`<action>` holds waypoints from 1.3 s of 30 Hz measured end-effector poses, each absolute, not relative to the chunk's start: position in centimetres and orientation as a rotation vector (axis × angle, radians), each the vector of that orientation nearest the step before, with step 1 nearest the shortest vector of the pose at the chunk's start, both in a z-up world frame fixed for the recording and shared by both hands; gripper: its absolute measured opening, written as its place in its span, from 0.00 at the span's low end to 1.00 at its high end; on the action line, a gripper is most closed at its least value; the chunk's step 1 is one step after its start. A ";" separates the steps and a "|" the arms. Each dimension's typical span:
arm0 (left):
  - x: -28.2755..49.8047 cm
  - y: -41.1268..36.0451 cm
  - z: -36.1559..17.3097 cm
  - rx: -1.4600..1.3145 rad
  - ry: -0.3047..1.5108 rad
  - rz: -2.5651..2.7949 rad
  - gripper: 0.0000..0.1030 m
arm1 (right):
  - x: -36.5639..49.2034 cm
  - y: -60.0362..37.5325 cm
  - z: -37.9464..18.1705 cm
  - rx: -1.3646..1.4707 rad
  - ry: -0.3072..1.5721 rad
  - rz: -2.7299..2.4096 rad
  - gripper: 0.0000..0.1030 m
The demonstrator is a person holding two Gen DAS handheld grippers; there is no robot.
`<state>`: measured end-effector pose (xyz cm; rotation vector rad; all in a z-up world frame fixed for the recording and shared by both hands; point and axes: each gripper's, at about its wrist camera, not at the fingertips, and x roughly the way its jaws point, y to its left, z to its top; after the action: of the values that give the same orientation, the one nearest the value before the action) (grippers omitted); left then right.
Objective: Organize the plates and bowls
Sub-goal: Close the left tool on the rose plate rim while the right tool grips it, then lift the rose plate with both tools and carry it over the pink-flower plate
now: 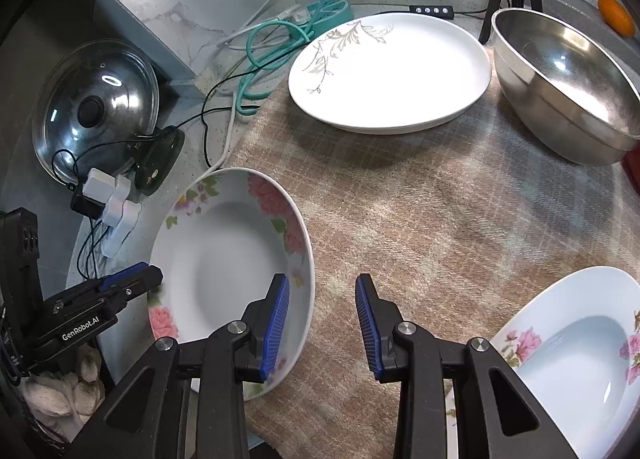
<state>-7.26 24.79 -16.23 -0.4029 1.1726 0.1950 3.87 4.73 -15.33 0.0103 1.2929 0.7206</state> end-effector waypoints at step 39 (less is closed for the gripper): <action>-6.2 24.8 -17.2 -0.467 1.202 0.150 0.22 | 4.1 5.6 -16.5 0.043 1.359 0.737 0.14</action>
<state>-6.16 24.81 -17.17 -0.4666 1.2018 0.1497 4.06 5.62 -16.47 0.0431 1.3585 0.7369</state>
